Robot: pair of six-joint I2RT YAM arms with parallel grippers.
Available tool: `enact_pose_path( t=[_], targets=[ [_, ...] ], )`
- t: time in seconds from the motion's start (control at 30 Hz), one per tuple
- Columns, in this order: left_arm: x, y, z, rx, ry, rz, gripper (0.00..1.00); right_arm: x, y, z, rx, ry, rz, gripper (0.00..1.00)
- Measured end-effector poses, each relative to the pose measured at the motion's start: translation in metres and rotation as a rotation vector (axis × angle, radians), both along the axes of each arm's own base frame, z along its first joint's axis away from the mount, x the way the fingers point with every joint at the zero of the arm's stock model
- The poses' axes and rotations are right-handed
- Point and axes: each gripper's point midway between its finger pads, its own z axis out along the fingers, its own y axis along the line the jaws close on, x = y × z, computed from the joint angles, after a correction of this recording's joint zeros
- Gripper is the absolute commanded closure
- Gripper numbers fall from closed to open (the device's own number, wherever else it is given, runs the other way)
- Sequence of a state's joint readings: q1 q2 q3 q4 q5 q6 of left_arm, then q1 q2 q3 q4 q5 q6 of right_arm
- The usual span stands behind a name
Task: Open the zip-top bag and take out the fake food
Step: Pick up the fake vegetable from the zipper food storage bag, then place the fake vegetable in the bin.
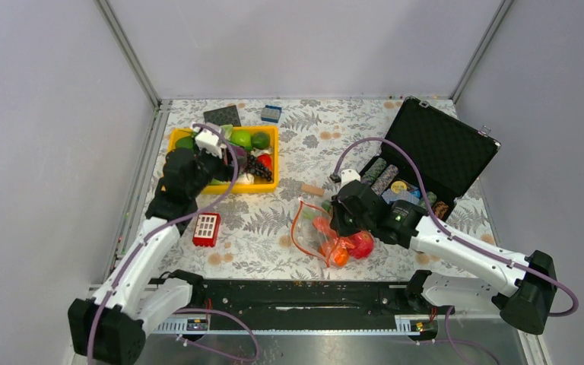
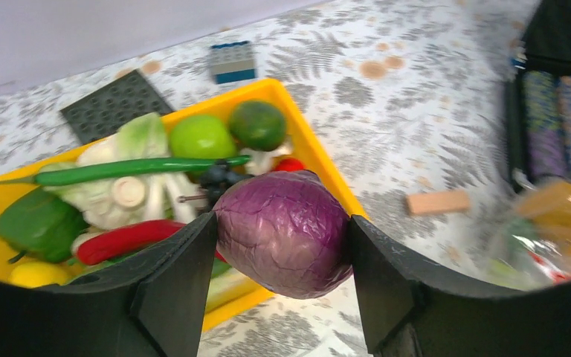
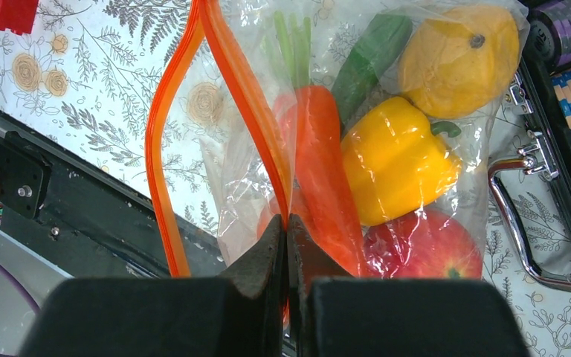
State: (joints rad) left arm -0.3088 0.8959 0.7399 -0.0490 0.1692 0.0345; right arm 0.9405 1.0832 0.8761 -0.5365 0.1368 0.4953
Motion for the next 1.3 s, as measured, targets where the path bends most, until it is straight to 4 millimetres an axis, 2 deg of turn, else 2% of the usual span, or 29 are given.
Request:
enact_pose_path(
  t=[0.3,0.4,0.53,0.6,0.77,0.97,1.2,1.3],
  targets=[
    [0.074,0.072,-0.015,-0.064,0.090,0.191,0.55,0.000,0.000,-0.003,0.000,0.000,0.001,1.00],
    [0.094,0.106,-0.024,-0.099,0.120,0.265,0.56,0.000,0.001,-0.005,-0.006,0.003,0.001,1.00],
    [0.109,0.155,-0.044,-0.140,0.168,0.389,0.56,0.001,0.001,-0.011,-0.026,0.015,0.005,1.00],
    [0.111,0.171,-0.054,-0.151,0.193,0.429,0.56,0.001,0.002,-0.015,-0.040,0.022,0.009,1.00],
    [0.122,0.189,-0.072,-0.174,0.230,0.470,0.55,0.002,0.005,-0.023,-0.067,0.040,0.025,1.00],
    [0.144,0.197,-0.078,-0.177,0.242,0.467,0.55,0.002,0.008,-0.024,-0.068,0.045,0.042,1.00],
    [0.146,0.198,-0.103,-0.173,0.309,0.469,0.55,0.002,0.008,-0.024,-0.072,0.044,0.049,1.00],
    [0.146,0.199,-0.111,-0.161,0.331,0.469,0.52,0.002,0.008,-0.024,-0.072,0.043,0.050,1.00]
  ],
)
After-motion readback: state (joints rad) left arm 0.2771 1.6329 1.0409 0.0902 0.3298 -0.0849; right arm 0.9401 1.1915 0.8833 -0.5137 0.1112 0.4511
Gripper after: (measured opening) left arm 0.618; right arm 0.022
